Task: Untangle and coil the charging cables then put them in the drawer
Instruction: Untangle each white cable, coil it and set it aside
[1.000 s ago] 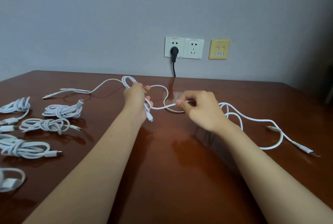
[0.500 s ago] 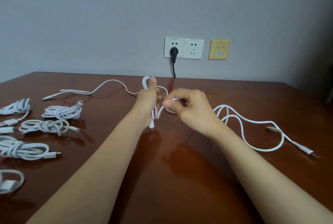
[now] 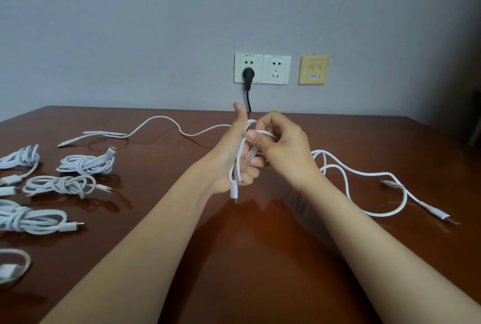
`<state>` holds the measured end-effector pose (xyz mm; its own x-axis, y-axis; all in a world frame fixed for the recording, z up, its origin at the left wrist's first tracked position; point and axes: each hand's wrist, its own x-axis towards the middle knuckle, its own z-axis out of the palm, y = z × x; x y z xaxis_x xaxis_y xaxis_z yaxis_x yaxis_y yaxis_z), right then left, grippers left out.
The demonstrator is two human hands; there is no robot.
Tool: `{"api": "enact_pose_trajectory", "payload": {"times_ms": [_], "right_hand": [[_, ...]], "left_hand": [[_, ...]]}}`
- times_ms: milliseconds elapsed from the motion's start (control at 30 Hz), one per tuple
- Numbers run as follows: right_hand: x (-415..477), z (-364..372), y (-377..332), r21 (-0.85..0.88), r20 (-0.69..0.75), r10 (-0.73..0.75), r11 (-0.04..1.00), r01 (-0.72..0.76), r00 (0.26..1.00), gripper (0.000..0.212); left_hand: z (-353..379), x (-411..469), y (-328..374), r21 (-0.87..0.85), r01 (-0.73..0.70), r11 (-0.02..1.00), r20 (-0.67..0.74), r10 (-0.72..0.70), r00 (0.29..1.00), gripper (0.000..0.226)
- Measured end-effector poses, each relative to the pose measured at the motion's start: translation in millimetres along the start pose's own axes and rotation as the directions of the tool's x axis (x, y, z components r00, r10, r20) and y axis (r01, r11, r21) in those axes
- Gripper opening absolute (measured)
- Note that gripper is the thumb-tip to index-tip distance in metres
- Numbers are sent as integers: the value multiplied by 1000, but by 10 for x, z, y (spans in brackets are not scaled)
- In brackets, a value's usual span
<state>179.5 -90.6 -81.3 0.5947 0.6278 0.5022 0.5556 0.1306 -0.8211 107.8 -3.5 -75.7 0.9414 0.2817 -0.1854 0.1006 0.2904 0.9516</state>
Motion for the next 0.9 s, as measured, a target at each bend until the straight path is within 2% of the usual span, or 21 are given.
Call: {"api": "enact_pose_trajectory", "payload": {"times_ms": [133,200,267,433,567,633,767,900], "right_hand": [[54,-26,49,-160,-71,4,987,-15,997,24],[71,-57,49,-141,-72,35,989,-45,997,27],[73,-75,53,-118,-46,52,991,-57,998,30],[54,-34,98,-66,45,57,996,-54,997,28],[101,-45,113,8,-34,35,999,-35,999,37],[114,-53,119,-55,-61,24,998,-27,998,39],[63,-35,157,-261,17,8,965,-3,1000,29],[73,-52,153,-354,-34,-7,935,-6,999,24]], "left_hand": [[-11,-94,12,144,16,989,68,-26,997,38],[-15,-145,36,144,8,990,122,-26,992,21],[-24,-179,47,139,14,990,155,-36,987,28],[-28,-154,24,163,44,986,89,-59,994,34],[-37,-120,0,107,-8,994,65,1,998,35],[-51,-100,-2,48,-56,997,17,55,998,35],[-86,-72,1,31,-128,991,-85,130,988,36],[-108,-90,28,-6,-148,989,-124,146,982,37]]}}
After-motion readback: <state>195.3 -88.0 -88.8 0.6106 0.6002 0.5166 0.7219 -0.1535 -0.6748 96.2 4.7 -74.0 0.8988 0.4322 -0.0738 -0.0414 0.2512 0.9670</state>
